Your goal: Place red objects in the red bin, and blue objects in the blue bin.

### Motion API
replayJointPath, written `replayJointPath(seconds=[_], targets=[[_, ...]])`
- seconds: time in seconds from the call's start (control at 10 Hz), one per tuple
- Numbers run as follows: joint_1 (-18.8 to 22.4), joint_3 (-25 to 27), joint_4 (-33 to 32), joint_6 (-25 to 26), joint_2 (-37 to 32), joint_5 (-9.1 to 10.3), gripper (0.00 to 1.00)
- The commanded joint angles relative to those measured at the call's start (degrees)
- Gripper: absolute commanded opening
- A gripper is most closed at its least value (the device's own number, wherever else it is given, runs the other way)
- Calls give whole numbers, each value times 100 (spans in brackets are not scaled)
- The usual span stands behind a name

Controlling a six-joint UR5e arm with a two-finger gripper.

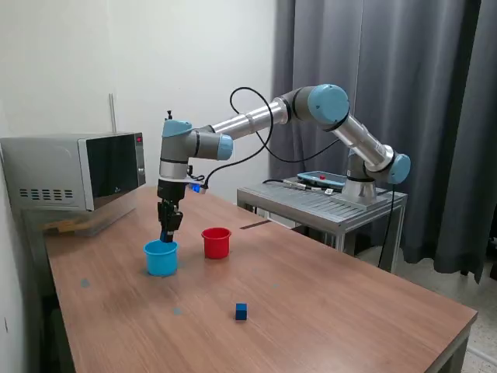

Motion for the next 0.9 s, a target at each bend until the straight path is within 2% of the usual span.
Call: replayJointPath(seconds=[0.0,0.5,0.6,0.8], targets=[[-8,-22,0,0,25,0,0],[1,-13,-9,35,25,-8,0],[-8,-13,-18,44,25,-8,100],[1,-13,-18,53,25,0,100]])
